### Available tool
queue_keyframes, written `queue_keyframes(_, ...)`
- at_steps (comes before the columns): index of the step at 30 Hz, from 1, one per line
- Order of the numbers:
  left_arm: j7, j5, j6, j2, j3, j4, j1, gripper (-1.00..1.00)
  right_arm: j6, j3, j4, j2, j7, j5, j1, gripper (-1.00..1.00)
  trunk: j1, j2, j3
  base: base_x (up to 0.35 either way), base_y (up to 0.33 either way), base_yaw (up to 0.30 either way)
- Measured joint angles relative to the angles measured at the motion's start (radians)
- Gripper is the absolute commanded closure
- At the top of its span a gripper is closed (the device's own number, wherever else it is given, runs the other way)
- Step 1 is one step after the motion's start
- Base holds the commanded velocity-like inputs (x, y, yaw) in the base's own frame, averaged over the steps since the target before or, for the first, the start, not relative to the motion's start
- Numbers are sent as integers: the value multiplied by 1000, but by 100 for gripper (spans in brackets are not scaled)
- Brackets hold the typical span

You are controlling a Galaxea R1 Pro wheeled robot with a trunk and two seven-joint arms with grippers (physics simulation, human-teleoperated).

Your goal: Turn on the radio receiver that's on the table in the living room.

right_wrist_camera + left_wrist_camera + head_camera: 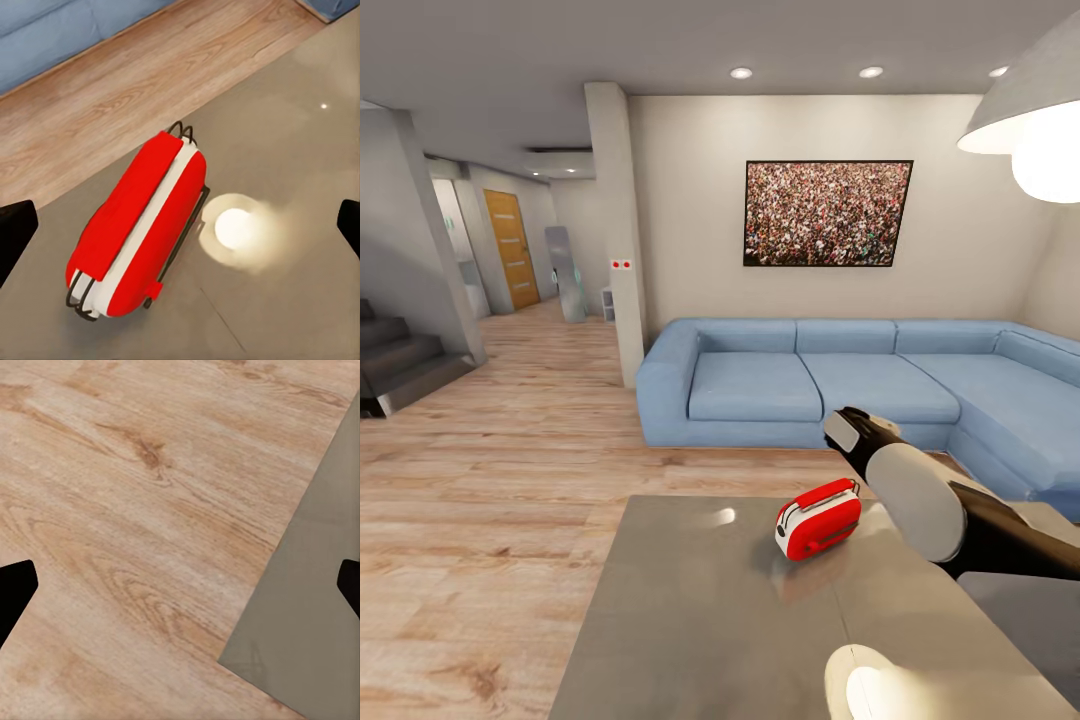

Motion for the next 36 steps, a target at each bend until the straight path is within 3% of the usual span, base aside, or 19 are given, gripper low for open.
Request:
queue_keyframes(24, 1, 0, 0, 1, 0, 0, 0, -100, 0, 1, -1, 2, 2, 0, 0, -100, 0, 0, -31, 0, 0, 0)
queue_keyframes(26, 1, 0, 1, 1, 0, 0, 0, -100, 0, 1, -1, 2, 17, 0, 0, -100, 0, 0, -34, 0, 0, 0)
queue_keyframes(27, 1, 0, 0, 1, 0, 0, 0, -100, 1, 3, -1, 2, 59, 3, 0, -100, 0, 0, -36, 0, 0, 0)
queue_keyframes(31, 1, 0, 0, 0, 0, 0, 0, -100, 2, 52, -2, 2, 134, 32, 0, -100, 0, 0, -42, 0, 0, 0)
queue_keyframes(36, 1, 0, 0, 0, 0, 0, 0, -100, -1, 104, -3, 2, 162, 47, 0, -100, 0, 0, -50, 0, 0, 0)
